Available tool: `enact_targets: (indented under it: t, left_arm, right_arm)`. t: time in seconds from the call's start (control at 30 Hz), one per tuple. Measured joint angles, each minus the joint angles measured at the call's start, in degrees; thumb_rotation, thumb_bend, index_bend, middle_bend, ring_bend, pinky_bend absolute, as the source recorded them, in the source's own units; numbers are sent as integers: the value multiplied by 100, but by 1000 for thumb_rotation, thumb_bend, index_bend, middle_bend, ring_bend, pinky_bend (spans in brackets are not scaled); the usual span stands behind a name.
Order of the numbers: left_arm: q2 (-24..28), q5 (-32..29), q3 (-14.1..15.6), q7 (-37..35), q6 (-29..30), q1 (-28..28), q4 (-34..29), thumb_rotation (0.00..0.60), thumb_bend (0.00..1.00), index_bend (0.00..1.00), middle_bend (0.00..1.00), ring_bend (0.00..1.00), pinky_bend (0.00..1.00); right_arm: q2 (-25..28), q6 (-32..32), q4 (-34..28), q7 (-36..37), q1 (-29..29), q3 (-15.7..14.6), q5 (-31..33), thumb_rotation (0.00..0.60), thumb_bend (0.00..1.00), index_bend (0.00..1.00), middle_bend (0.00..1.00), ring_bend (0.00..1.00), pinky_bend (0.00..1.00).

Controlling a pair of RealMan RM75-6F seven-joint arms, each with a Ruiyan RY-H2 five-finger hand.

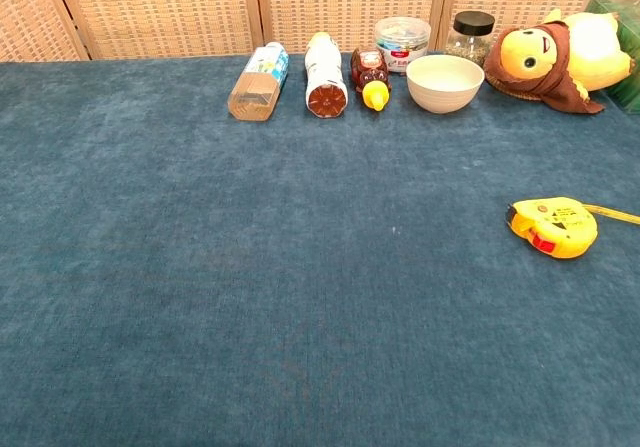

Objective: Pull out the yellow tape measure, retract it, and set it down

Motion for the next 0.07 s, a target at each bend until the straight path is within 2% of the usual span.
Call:
enact_targets:
  t: [0.07]
  left_arm:
    - [26,-11,-39,29,-33,10,-41,600,282,642,732,594,569]
  right_arm:
    - [-1,-38,30,42,-16,26,-3,505,248,596,566,568,512]
